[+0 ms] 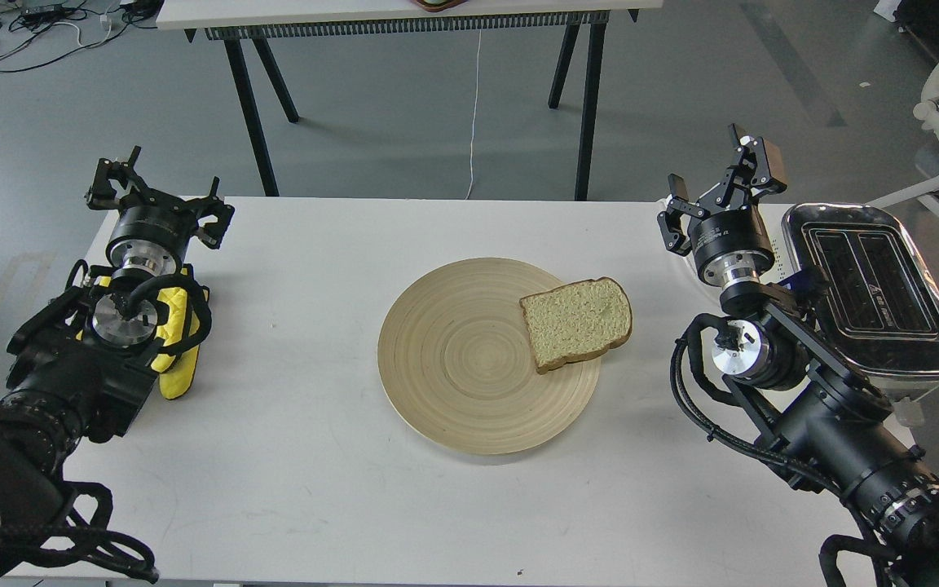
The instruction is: Put bread in toaster with right arm
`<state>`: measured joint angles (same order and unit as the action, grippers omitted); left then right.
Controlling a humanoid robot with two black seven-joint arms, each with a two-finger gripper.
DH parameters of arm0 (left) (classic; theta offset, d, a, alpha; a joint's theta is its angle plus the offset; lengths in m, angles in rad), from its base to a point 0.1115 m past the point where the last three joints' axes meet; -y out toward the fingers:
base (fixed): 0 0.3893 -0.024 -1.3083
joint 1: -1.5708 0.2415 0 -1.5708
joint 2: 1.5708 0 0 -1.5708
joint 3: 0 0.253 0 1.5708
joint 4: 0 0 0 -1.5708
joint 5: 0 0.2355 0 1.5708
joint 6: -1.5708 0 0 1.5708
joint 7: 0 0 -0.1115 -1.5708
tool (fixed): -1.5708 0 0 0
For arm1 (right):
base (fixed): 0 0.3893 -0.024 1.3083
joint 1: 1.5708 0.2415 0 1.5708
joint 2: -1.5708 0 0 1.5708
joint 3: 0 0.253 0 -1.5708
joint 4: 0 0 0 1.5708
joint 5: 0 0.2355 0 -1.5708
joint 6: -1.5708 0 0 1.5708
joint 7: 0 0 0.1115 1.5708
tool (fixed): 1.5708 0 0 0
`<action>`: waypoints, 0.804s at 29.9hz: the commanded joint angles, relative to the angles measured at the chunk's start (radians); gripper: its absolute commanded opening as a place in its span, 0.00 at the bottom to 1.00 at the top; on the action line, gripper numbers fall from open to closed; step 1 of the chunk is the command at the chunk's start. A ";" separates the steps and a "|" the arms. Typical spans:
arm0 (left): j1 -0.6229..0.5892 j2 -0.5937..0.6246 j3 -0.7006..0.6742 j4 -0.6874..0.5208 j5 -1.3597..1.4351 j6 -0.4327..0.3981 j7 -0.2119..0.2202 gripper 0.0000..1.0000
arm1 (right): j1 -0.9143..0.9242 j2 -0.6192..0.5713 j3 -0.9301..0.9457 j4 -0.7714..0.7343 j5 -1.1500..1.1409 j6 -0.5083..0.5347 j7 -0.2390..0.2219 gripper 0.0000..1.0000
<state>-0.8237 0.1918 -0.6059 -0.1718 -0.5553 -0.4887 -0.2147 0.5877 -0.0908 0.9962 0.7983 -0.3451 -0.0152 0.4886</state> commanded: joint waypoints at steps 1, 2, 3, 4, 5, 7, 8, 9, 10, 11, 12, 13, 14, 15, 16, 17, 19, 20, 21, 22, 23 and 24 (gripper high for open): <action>0.000 -0.002 0.000 0.000 0.000 0.000 0.001 1.00 | 0.000 0.000 0.004 0.007 0.000 0.000 0.000 0.97; 0.000 -0.002 0.000 0.000 0.000 0.000 0.001 1.00 | 0.000 0.000 0.002 0.007 0.000 0.000 0.000 0.97; 0.000 0.000 0.000 0.000 0.000 0.000 0.000 1.00 | -0.002 0.000 -0.001 0.010 0.000 0.000 0.000 0.97; 0.000 0.000 0.000 0.000 0.000 0.000 0.000 1.00 | -0.003 0.000 -0.005 0.012 0.000 0.001 0.000 0.97; 0.000 0.000 0.000 0.000 0.000 0.000 0.000 1.00 | -0.005 0.000 -0.007 0.015 0.000 0.003 0.000 0.97; 0.000 0.000 0.000 0.000 0.000 0.000 0.000 1.00 | -0.006 -0.001 -0.022 0.016 -0.003 0.004 0.000 0.97; 0.000 0.000 0.000 0.000 0.000 0.000 0.000 1.00 | -0.003 -0.004 -0.042 0.015 -0.017 0.004 0.000 0.97; 0.000 0.000 0.000 0.000 0.000 0.000 0.000 1.00 | 0.004 -0.006 -0.079 0.015 -0.018 0.003 0.000 0.97; 0.000 0.000 0.000 0.000 0.000 0.000 0.000 1.00 | 0.007 -0.009 -0.114 0.015 -0.018 -0.002 0.000 0.97; 0.000 0.000 0.000 0.000 0.000 0.000 0.000 1.00 | 0.017 -0.010 -0.148 0.013 -0.020 -0.020 0.000 0.97; 0.000 0.000 0.000 0.000 0.000 0.000 0.000 1.00 | 0.029 -0.013 -0.168 0.012 -0.020 -0.052 0.000 0.97; 0.000 0.000 0.000 0.000 0.000 0.000 0.000 1.00 | 0.047 -0.021 -0.194 0.010 -0.021 -0.101 0.000 0.97; 0.000 0.000 0.000 0.000 0.000 0.000 0.000 1.00 | 0.058 -0.032 -0.215 0.010 -0.029 -0.138 0.000 0.97; 0.000 0.000 0.000 0.000 0.000 0.000 0.000 1.00 | 0.067 -0.046 -0.247 0.012 -0.050 -0.178 0.000 0.97; 0.000 0.000 0.000 0.000 0.000 0.000 0.000 1.00 | 0.073 -0.055 -0.273 0.013 -0.073 -0.205 0.000 0.97; 0.000 0.000 0.000 0.000 0.000 0.000 0.000 1.00 | 0.081 -0.064 -0.297 0.015 -0.101 -0.235 0.000 0.97; 0.000 0.000 0.000 0.000 0.000 0.000 0.000 1.00 | 0.095 -0.069 -0.318 0.022 -0.146 -0.299 0.000 0.97; 0.000 0.000 0.000 0.000 0.000 0.000 0.000 1.00 | 0.098 -0.069 -0.324 0.027 -0.164 -0.330 0.000 0.97; 0.000 0.000 0.000 0.000 0.000 0.000 0.000 1.00 | 0.098 -0.069 -0.327 0.027 -0.191 -0.366 0.000 0.97; 0.000 0.000 0.000 0.000 0.000 0.000 0.000 1.00 | 0.098 -0.070 -0.338 0.027 -0.221 -0.396 0.000 0.97; 0.000 0.000 0.000 0.000 0.000 0.000 0.000 1.00 | 0.098 -0.072 -0.361 0.027 -0.259 -0.426 0.000 0.97; 0.000 0.000 0.000 0.000 0.000 0.000 0.000 1.00 | 0.097 -0.078 -0.389 0.027 -0.290 -0.449 0.000 0.97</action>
<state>-0.8238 0.1917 -0.6059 -0.1718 -0.5553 -0.4887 -0.2148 0.6844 -0.1600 0.6621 0.8242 -0.5460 -0.3835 0.4887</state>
